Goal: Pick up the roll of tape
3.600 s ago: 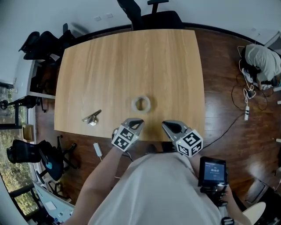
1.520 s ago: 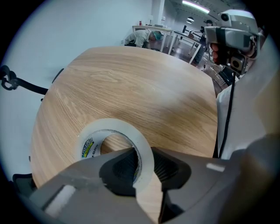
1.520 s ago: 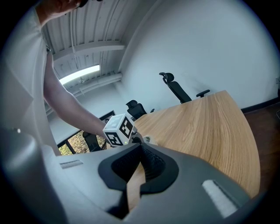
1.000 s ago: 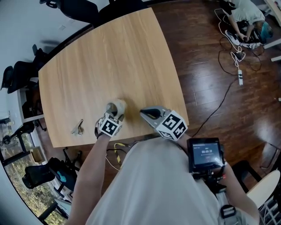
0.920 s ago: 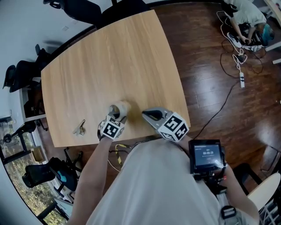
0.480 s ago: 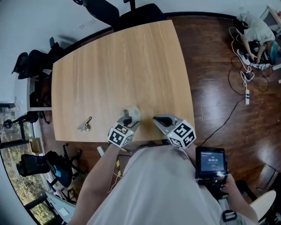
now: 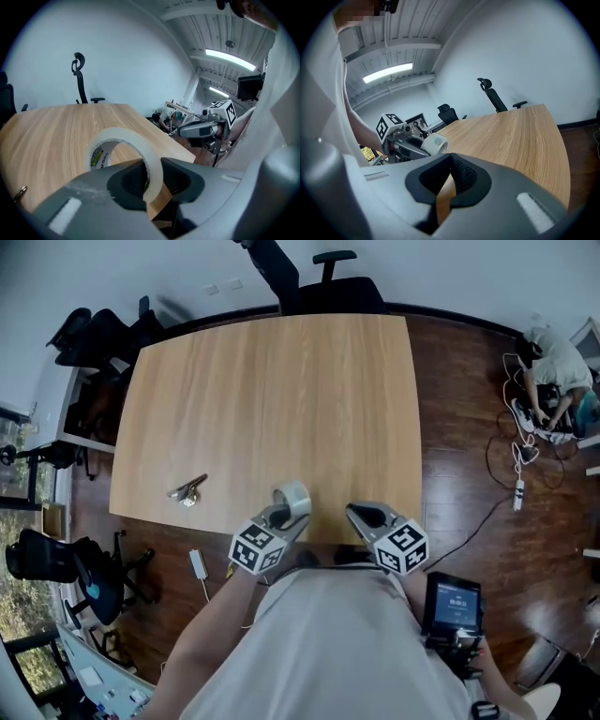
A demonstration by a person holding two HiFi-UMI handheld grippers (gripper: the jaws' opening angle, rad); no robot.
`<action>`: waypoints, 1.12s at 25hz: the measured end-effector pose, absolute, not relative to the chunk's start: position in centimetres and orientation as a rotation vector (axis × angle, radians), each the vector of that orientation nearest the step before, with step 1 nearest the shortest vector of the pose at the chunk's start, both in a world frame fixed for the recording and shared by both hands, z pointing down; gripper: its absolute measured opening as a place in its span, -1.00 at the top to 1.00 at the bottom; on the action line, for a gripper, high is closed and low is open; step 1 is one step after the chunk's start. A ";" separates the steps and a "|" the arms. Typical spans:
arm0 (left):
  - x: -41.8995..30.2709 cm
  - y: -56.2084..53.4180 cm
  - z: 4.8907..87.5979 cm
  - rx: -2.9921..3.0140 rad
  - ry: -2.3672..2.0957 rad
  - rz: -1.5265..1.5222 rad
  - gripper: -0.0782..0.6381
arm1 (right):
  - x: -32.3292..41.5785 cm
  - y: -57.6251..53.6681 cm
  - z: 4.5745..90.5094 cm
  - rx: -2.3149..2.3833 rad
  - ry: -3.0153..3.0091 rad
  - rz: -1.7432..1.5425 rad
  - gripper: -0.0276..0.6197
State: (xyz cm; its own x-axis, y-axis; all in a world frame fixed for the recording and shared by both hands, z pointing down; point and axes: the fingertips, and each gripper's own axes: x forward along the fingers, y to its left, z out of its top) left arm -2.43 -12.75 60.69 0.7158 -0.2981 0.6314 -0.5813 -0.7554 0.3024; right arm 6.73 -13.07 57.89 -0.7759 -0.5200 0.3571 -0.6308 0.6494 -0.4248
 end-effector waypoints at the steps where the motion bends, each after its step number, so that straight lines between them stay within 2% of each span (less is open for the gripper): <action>1: -3.0 -12.4 60.2 2.443 -0.686 0.752 0.52 | 6.6 -12.9 57.6 0.955 -2.664 0.787 0.90; 19: -9.5 -10.5 49.8 2.677 -0.835 0.306 0.51 | 1.6 -10.8 45.9 1.057 -2.815 0.463 0.90; 28: -11.3 -9.4 48.4 2.711 -0.846 0.227 0.51 | -0.5 -8.4 45.6 1.058 -2.803 0.438 0.90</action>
State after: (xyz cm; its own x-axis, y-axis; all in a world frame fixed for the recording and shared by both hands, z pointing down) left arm -11.30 -9.42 48.45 0.8151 -0.5299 0.2341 -0.5759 -0.7852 0.2278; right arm -0.48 -8.45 45.63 -0.7501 -0.6286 0.2054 -0.6613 0.7148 -0.2277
